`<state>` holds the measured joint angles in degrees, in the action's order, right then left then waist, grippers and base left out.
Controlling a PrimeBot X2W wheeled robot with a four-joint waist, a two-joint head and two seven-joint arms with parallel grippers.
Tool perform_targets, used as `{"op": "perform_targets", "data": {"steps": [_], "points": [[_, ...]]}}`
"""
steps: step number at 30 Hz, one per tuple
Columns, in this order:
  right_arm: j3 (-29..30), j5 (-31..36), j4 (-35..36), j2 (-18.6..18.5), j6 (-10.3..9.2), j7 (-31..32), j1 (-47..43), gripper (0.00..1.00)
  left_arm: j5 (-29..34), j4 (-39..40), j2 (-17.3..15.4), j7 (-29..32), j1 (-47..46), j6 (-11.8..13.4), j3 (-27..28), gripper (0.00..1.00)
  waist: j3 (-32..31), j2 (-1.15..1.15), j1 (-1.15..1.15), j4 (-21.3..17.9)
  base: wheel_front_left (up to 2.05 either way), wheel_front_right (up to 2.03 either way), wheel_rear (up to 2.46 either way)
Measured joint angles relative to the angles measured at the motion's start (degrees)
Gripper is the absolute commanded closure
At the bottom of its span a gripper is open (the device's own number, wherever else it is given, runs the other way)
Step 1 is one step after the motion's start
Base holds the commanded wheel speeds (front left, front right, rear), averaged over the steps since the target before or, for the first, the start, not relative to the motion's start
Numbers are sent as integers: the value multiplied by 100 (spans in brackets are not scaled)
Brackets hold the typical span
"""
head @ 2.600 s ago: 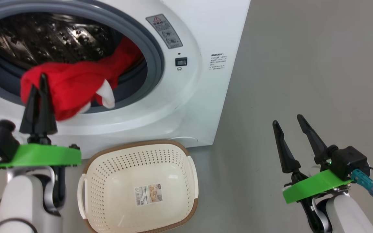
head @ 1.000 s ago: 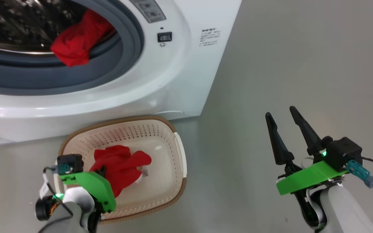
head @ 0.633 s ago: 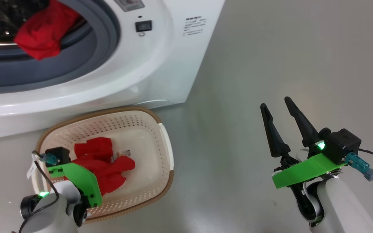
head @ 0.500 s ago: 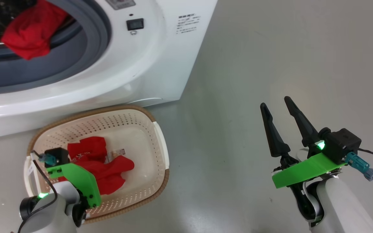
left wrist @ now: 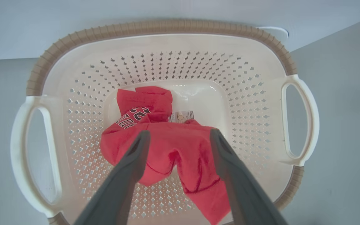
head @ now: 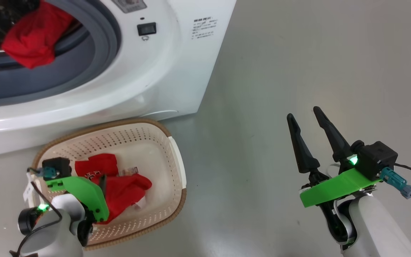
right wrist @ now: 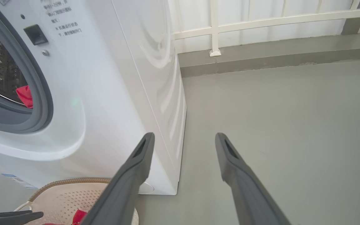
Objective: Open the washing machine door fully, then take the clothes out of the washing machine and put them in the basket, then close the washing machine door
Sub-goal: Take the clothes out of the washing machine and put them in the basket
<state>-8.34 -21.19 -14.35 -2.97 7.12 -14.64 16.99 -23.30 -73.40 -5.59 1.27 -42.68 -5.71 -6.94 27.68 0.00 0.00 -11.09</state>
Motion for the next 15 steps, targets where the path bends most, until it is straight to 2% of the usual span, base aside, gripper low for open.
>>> {"op": "perform_targets", "data": {"steps": [8,15], "points": [[62,26,-60,-1,0,0,-13,0,-58,108,82,-1102,68,-87,-26,0,-352,0,0,140,0,0,0],[209,115,-102,-2,0,0,-197,0,-101,475,140,-1524,426,-96,-64,0,-746,0,0,330,0,0,0]]}}
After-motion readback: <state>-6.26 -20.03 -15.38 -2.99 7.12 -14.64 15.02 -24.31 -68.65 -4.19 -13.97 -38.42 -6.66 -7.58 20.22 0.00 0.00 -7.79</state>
